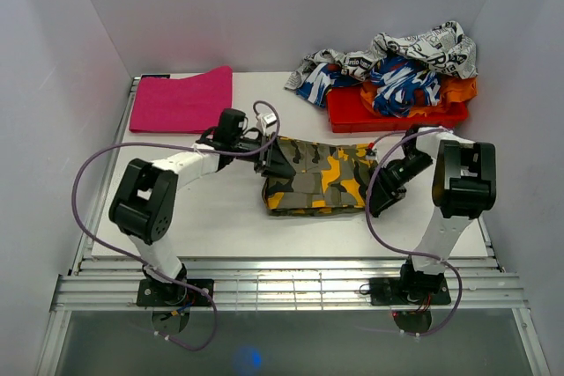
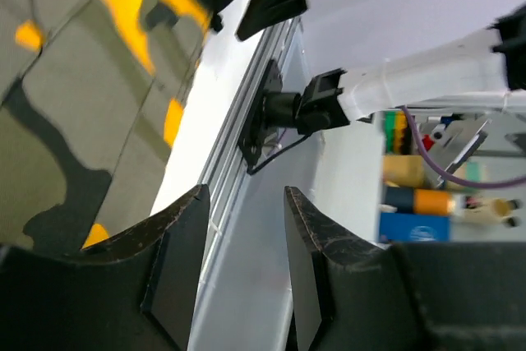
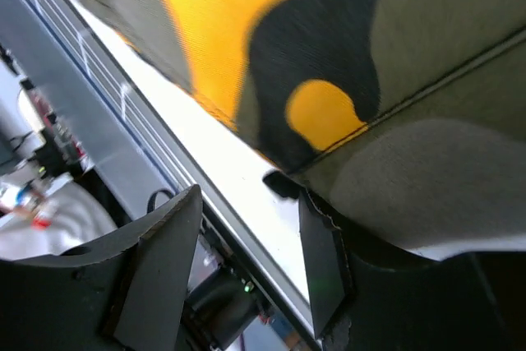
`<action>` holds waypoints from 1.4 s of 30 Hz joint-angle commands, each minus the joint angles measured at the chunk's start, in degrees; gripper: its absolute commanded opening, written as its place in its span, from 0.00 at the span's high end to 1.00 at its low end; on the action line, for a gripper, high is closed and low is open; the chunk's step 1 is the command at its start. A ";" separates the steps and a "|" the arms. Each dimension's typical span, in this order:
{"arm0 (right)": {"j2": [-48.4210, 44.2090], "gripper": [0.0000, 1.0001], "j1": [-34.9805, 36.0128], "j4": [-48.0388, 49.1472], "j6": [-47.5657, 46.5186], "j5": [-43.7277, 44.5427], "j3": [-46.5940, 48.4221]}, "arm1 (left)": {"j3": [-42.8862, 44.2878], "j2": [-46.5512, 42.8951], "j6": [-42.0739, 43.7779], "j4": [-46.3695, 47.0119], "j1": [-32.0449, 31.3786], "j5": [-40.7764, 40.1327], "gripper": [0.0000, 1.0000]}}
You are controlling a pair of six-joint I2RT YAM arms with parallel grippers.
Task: Fold and stack the trousers
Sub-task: Fold the trousers
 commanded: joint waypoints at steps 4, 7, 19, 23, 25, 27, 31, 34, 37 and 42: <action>5.54 0.42 0.78 8.71 4.02 11.53 -2.18 | -4.19 12.30 -5.67 -2.99 2.49 -9.28 0.48; 7.91 0.41 2.71 10.83 6.31 11.71 0.27 | -6.55 13.89 -3.56 -5.99 8.55 -14.63 0.50; 9.94 0.42 15.37 19.71 16.68 1.70 10.20 | 3.10 8.45 11.03 -13.29 18.32 -14.76 0.40; 4.24 0.39 13.98 19.28 20.01 0.64 11.36 | 3.64 0.20 12.97 -15.75 18.76 -12.20 0.28; -1.90 0.34 12.48 19.45 21.16 -0.06 9.70 | 1.97 -6.04 12.80 -16.02 19.11 -12.46 0.23; -8.47 0.28 11.51 20.06 22.91 -1.21 4.43 | 0.57 -9.30 11.84 -16.46 19.90 -12.20 0.16; -15.45 0.07 9.49 20.86 26.69 -3.93 -3.75 | -3.73 -15.27 11.83 -17.86 20.26 -12.28 0.07; -14.94 0.03 8.79 22.34 32.56 -4.99 -7.62 | -6.37 -17.13 13.15 -17.08 20.26 -14.65 0.03; -14.06 0.07 8.70 27.18 38.54 -0.80 -8.60 | -7.52 -17.75 12.37 -17.95 20.61 -19.84 0.02; -10.10 0.08 7.82 34.09 46.02 -2.88 -8.77 | -12.00 -18.36 9.73 -17.61 21.66 -20.38 0.02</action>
